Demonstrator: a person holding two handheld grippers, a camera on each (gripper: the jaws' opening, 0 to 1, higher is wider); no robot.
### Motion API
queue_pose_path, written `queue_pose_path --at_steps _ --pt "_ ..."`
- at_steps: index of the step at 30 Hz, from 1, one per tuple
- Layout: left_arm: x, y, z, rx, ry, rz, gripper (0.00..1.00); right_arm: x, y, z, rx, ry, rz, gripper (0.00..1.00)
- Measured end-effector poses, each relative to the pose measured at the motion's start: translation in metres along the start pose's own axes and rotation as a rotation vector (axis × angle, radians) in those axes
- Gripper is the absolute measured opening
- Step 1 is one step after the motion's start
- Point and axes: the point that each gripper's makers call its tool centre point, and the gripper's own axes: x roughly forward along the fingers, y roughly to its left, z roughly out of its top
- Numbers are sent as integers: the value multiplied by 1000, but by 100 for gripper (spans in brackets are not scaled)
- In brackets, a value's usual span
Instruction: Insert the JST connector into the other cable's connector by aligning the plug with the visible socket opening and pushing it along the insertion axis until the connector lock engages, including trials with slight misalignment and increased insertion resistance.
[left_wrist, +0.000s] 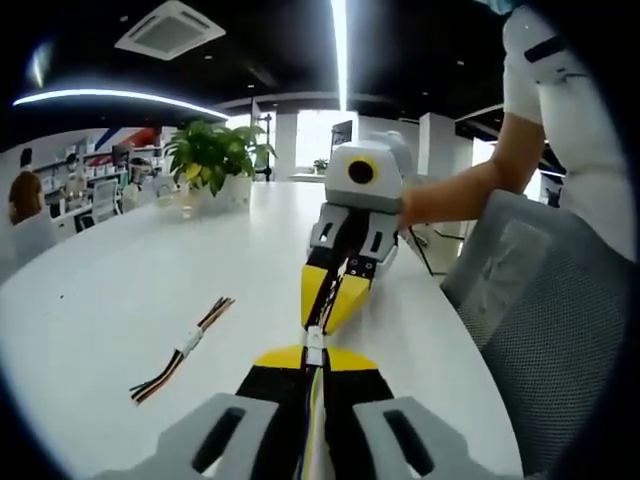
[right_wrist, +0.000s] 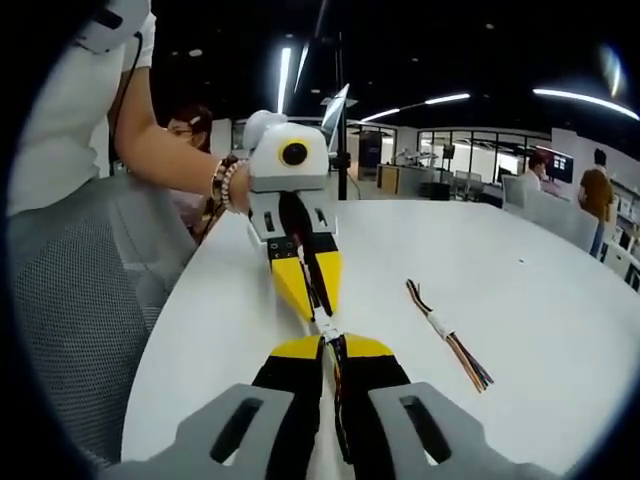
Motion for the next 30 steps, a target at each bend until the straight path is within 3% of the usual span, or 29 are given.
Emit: queue_pose_path --at_steps 30 --pt "8 33 3 16 -4 3 0 6 -31 2 -14 21 -10 3"
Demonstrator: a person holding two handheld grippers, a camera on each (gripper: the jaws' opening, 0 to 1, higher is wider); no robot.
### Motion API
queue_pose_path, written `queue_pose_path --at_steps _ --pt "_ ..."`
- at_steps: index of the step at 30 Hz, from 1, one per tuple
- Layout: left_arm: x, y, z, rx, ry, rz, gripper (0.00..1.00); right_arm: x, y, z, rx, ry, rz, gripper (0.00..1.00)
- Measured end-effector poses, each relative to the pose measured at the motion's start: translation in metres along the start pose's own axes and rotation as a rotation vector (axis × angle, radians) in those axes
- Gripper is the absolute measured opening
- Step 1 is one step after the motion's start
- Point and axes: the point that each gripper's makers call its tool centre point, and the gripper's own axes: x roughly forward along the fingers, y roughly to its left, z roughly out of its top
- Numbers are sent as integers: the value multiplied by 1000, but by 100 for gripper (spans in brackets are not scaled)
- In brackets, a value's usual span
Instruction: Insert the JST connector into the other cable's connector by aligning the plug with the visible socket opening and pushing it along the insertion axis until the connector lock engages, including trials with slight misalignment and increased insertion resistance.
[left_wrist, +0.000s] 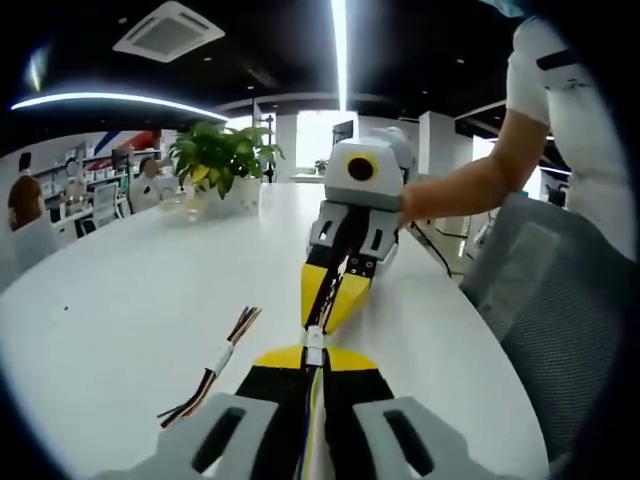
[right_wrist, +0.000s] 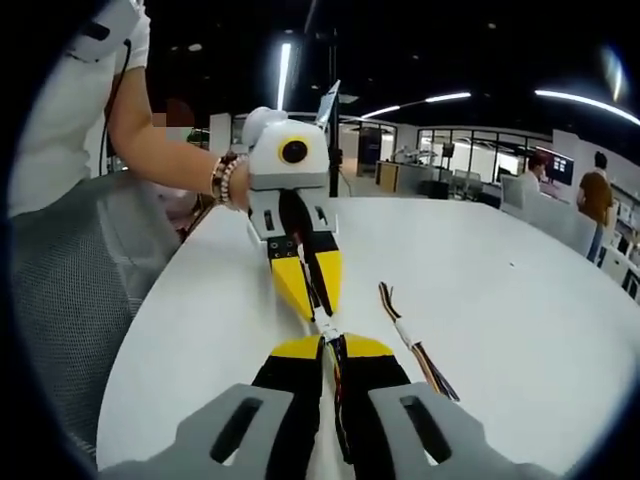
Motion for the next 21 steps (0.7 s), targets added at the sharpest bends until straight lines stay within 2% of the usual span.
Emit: queue_pose_path --at_steps 21 --pt "14 27 -12 -19 14 -6 0 9 -27 -16 27 9 -6 3"
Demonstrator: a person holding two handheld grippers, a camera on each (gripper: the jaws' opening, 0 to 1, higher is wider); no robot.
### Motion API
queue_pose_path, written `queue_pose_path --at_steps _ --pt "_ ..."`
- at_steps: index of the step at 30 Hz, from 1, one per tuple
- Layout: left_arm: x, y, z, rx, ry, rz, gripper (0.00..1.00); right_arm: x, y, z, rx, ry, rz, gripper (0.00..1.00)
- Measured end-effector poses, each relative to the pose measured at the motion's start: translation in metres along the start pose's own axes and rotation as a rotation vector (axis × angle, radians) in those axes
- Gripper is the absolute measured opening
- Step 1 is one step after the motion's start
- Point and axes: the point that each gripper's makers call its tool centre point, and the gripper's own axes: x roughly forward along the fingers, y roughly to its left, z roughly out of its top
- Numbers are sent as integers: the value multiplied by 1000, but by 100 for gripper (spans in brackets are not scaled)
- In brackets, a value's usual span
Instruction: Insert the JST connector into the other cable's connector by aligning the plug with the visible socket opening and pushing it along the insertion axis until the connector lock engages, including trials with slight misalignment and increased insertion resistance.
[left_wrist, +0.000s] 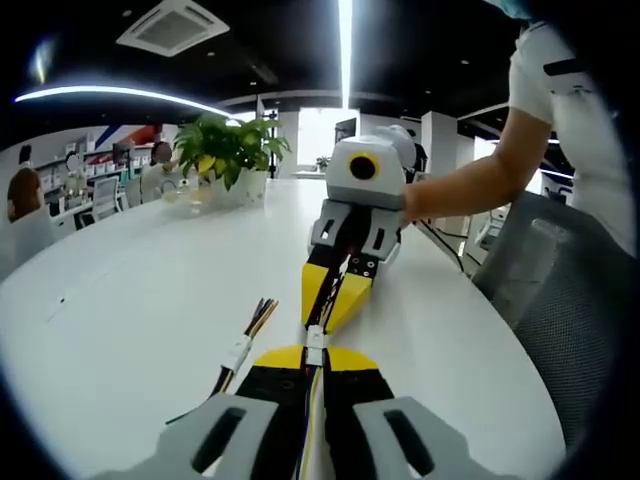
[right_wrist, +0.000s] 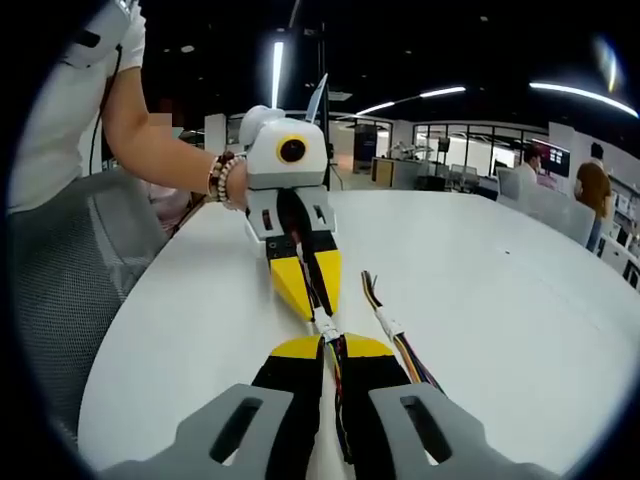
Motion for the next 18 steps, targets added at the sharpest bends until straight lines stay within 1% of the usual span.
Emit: queue_pose_path --at_steps 4,6,18 --pt "1 4 -1 -4 -1 1 0 1 -3 -1 5 -3 -2 3" --pt "1 6 -3 -19 -5 1 0 2 -4 -2 12 -4 -6 3" --pt "5 7 -5 -22 -2 8 0 2 -7 -7 -2 5 -29 4"
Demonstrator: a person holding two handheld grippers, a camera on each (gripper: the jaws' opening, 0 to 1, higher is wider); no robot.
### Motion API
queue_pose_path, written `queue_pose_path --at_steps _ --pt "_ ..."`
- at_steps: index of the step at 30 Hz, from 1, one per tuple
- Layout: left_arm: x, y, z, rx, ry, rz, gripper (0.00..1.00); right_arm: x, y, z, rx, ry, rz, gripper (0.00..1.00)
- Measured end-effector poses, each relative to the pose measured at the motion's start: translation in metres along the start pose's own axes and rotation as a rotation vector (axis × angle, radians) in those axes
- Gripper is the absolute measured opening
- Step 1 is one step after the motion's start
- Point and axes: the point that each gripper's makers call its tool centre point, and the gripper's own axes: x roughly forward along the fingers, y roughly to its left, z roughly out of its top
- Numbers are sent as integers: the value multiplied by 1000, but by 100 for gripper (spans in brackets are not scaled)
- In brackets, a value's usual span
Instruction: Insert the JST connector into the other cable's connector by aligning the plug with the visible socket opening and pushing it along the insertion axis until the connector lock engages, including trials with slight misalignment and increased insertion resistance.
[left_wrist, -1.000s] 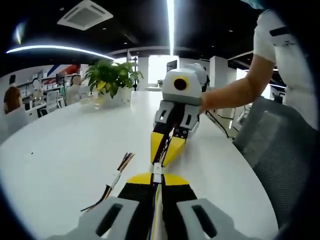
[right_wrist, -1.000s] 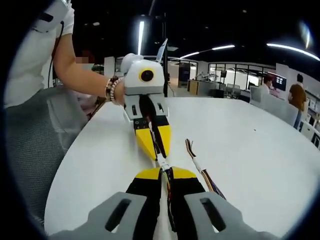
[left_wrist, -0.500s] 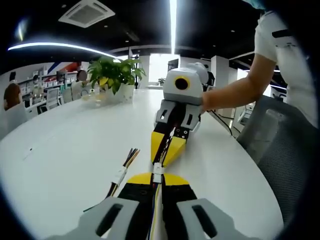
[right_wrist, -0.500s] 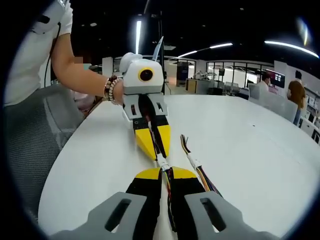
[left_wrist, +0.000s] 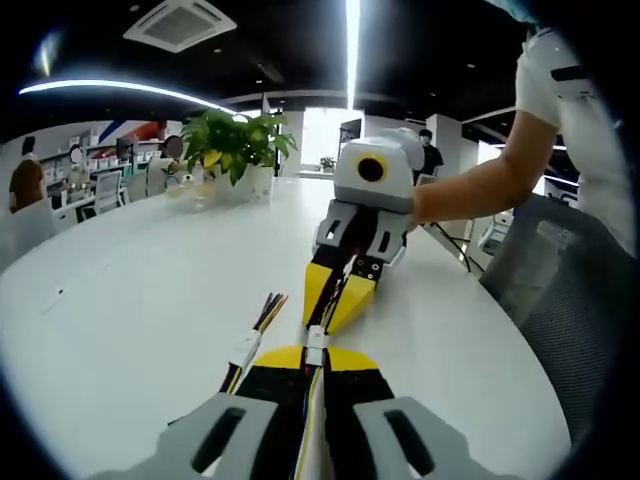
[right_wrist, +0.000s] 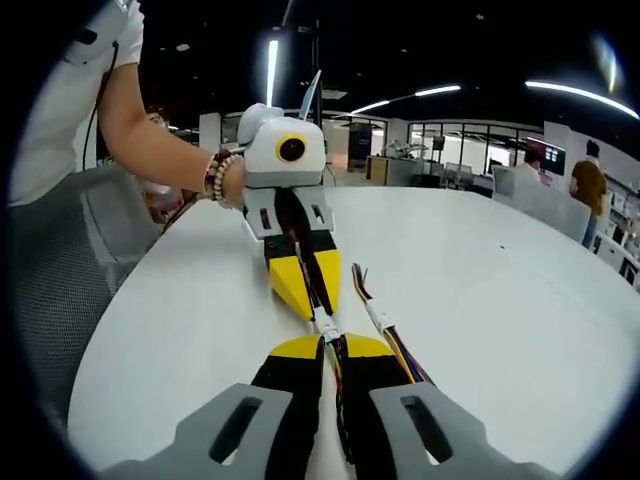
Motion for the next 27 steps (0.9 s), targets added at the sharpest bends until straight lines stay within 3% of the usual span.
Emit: queue_pose_path --at_steps 27 --pt "6 -5 -12 -4 46 -1 0 4 5 -14 23 26 -6 4"
